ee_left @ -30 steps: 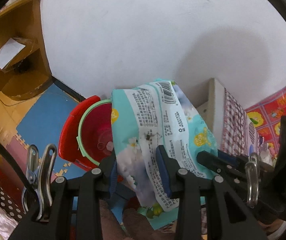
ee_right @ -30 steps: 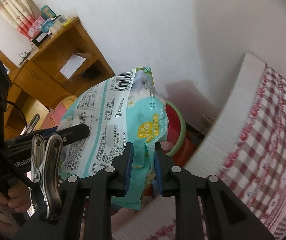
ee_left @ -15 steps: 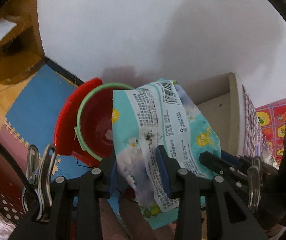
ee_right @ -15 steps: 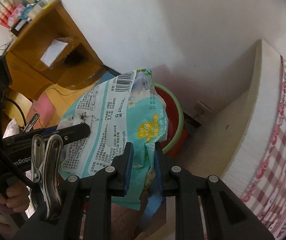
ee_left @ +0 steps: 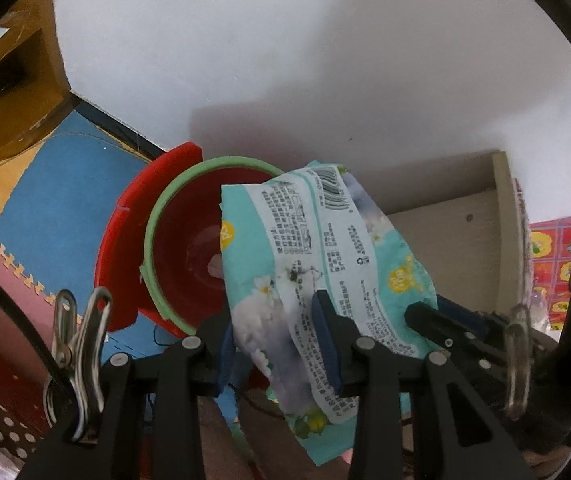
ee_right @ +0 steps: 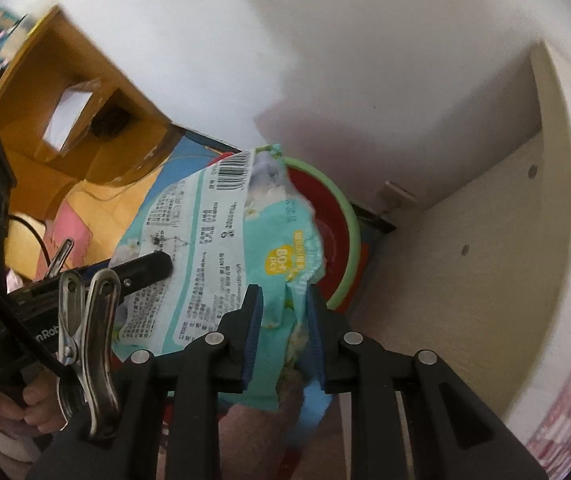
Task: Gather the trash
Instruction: 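Open both grippers to drop the teal package into the red bucket, then move both grippers back over the trash pile on the bed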
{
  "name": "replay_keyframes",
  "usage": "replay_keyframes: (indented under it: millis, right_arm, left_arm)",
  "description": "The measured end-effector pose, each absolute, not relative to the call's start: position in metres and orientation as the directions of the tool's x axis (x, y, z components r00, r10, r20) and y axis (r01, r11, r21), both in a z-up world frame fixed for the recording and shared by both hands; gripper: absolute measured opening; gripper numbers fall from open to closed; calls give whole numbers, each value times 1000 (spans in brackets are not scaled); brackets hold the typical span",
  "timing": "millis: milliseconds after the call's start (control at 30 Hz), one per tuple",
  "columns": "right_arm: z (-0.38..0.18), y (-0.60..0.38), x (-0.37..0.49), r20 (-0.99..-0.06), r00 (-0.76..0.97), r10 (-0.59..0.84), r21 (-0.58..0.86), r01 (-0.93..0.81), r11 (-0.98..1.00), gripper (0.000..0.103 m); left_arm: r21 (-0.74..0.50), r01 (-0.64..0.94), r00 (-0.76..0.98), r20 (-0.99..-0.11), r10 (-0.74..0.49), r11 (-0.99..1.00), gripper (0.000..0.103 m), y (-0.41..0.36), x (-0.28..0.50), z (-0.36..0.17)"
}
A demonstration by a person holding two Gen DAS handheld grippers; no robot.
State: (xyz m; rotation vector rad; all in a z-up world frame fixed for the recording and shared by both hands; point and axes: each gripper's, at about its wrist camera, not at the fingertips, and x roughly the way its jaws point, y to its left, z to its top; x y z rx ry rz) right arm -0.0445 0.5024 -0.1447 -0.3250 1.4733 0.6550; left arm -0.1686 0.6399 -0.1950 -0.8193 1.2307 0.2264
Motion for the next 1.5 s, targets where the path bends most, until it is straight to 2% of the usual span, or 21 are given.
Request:
replay_keyframes:
  millis: [100,233,600,1033,1500]
  right_arm:
    - [-149,501,-41,-976,-23,215,189,-573,798,23]
    - [-145,500,-44,-974,-11,225,189,-584,789,23]
    - [-127,492,-57,-957,-10,289,238,-596,767,23]
    - [-98,473,-68,-927,29,374,285,-594,752,23]
    - [-33,421,-86,-863,46,503,349,-666,659,24]
  left_arm:
    - [-397,-556,331,-912,-243,731,32,645,-156,-203]
    - [-409,-532,324,-907,-268,741,32,646,-141,-215]
    - [-293,-476,253,-948,-190,829,33,627,-128,-212]
    - [-234,-493,257,-959,-116,838,35,613,-156,-166]
    - [-218,-550,356,-934,-9,806,36,579,-186,-68]
